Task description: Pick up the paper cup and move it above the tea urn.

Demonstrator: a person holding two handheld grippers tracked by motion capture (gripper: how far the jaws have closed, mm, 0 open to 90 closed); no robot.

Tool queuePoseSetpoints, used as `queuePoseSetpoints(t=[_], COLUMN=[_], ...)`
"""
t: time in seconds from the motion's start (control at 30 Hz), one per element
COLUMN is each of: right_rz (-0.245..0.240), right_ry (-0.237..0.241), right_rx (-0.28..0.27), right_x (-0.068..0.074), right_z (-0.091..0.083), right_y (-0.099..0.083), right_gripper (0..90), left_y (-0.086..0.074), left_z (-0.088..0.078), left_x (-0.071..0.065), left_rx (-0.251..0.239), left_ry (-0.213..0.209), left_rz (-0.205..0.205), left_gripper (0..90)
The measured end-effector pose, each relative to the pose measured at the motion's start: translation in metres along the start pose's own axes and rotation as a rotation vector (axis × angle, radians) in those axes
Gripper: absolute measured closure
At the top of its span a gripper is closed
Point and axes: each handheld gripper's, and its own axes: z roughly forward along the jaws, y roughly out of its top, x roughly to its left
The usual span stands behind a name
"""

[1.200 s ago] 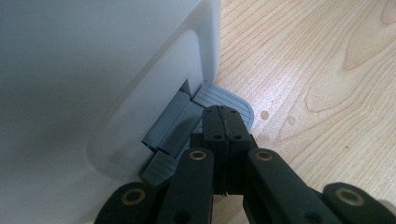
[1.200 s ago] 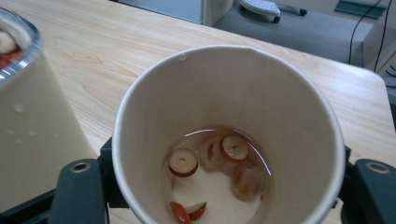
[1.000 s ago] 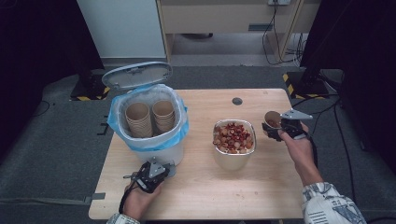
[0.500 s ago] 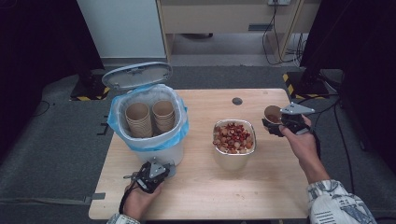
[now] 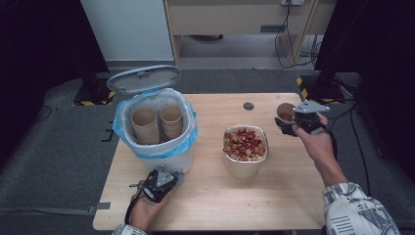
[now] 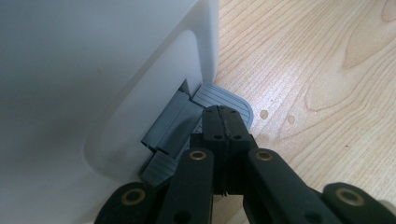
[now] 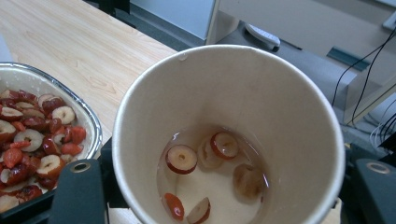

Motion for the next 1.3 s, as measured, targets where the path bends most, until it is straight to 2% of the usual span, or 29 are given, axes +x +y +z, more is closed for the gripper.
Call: queuePoseSetpoints(t=[0.63, 1.03, 1.17, 1.3], right_rz=[-0.083, -0.123, -0.120, -0.138], right_ry=[-0.040, -0.042, -0.050, -0.040], right_rx=[-0.058, -0.046, -0.042, -0.045], right_x=[-0.007, -0.004, -0.006, -0.002], right_z=[-0.005, 0.001, 0.003, 0.006], right_y=[0.028, 0.039, 0.041, 0.047], right_gripper=[29.4, 29.0, 29.0, 29.0], left_y=[0.000, 0.000, 0.000, 0.000], left_z=[0.000, 0.000, 0.000, 0.000], left_x=[0.000, 0.000, 0.001, 0.000], left_rx=[0.000, 0.002, 0.002, 0.002], left_ry=[0.000, -0.001, -0.002, -0.001], left_rz=[0.000, 0.002, 0.001, 0.001], left_gripper=[90.0, 90.0, 90.0, 90.0])
